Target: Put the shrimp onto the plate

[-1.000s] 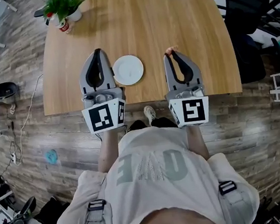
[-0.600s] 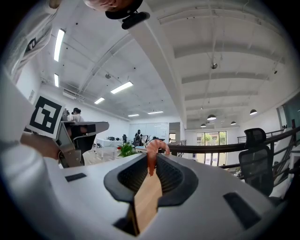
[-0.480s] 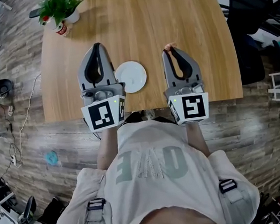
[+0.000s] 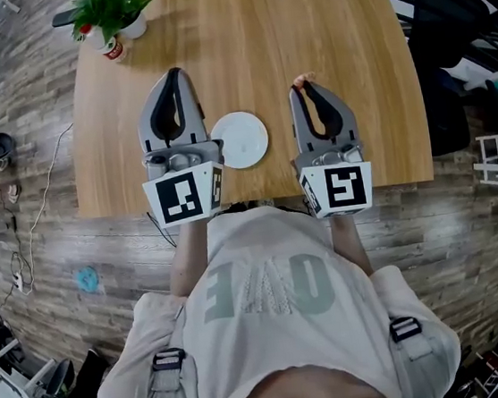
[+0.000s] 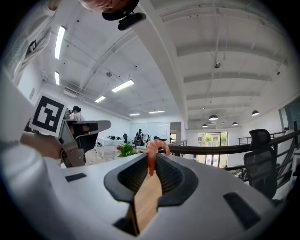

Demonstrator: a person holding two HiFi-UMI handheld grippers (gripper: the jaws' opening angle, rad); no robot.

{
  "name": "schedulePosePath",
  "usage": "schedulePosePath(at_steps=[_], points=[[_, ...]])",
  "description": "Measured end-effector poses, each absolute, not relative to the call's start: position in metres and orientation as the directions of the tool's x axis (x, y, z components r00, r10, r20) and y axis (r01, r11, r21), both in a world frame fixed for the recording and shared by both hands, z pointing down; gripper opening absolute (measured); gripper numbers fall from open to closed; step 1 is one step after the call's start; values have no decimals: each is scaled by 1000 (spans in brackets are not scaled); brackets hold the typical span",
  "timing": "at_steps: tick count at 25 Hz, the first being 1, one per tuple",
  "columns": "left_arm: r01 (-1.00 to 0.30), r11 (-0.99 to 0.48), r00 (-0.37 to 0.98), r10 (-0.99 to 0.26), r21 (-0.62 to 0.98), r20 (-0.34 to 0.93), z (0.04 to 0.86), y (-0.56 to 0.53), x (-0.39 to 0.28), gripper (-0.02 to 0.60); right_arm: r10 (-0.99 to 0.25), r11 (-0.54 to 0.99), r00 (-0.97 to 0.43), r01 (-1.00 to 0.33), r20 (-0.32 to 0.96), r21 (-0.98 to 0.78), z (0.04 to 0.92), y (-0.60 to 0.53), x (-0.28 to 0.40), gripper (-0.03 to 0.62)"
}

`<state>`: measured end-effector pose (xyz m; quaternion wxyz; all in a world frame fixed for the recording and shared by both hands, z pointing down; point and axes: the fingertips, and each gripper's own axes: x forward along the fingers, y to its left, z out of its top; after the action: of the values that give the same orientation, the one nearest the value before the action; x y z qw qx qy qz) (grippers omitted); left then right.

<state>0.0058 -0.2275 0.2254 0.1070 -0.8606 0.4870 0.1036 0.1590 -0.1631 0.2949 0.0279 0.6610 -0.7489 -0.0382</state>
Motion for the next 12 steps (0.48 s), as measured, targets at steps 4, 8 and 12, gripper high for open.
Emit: schedulePosePath(at_steps=[4, 8, 12], points=[[-859, -504, 506, -815, -86, -280, 225, -227, 6, 9, -989, 144, -146, -985, -6, 96, 296, -169, 153, 66], [-856, -510, 512, -814, -85, -273, 230, -225, 5, 9, -984, 180, -178, -978, 29, 101, 306, -179, 144, 66], [-858, -507, 509, -822, -80, -254, 239, -228, 2, 9, -962, 258, -246, -961, 116, 103, 343, -197, 128, 66]])
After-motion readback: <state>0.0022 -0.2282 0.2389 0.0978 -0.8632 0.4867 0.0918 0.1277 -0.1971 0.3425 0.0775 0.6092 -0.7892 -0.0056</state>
